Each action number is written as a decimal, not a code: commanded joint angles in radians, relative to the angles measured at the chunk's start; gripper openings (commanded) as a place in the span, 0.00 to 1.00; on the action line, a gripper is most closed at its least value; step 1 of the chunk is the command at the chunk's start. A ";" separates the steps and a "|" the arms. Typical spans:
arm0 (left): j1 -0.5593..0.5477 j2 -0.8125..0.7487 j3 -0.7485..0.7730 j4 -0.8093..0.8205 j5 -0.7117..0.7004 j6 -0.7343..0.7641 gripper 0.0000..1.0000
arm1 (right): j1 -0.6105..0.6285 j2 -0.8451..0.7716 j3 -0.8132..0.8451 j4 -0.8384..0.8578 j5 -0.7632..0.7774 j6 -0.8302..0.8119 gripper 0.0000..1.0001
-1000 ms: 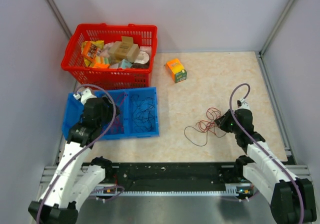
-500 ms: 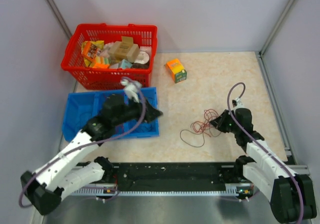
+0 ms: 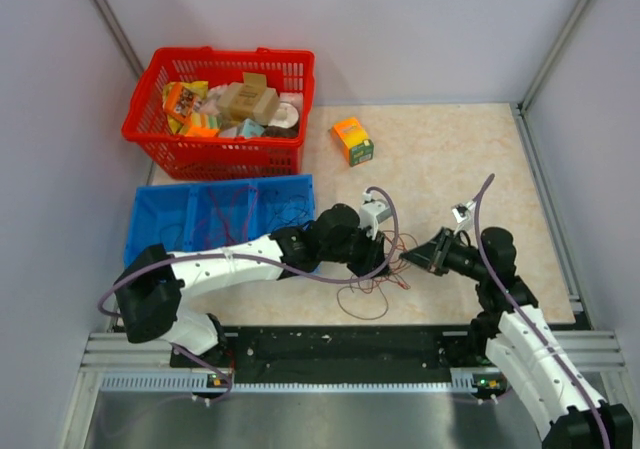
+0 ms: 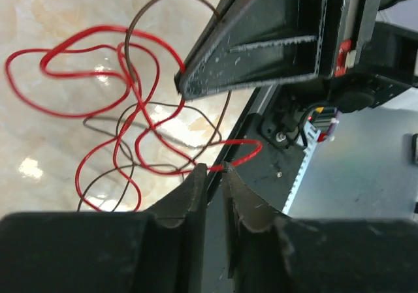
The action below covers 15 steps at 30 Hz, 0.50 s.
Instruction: Untangle the cables
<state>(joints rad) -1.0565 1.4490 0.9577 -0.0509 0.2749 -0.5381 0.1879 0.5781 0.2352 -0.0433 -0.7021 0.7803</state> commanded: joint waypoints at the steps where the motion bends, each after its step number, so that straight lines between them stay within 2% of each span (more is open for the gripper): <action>1: -0.011 0.014 0.091 0.056 -0.012 0.032 0.16 | 0.013 -0.018 -0.010 0.082 -0.109 0.060 0.00; 2: -0.013 0.011 0.093 0.056 -0.022 0.032 0.19 | 0.015 -0.012 -0.014 0.080 -0.114 0.053 0.00; 5: 0.000 0.008 0.098 0.056 -0.069 0.003 0.38 | 0.024 0.005 -0.027 0.129 -0.154 0.050 0.00; 6: 0.006 0.008 0.099 0.025 -0.077 -0.009 0.40 | 0.025 0.014 -0.030 0.144 -0.164 0.051 0.00; 12: 0.016 -0.006 0.099 -0.013 -0.170 -0.028 0.37 | 0.038 0.005 -0.043 0.201 -0.195 0.083 0.00; 15: 0.016 -0.007 0.102 -0.044 -0.190 -0.037 0.31 | 0.038 -0.004 -0.059 0.246 -0.201 0.125 0.00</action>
<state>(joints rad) -1.0409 1.4765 1.0225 -0.0769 0.1394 -0.5587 0.2142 0.5930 0.1875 0.0792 -0.8642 0.8543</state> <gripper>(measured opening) 0.341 0.008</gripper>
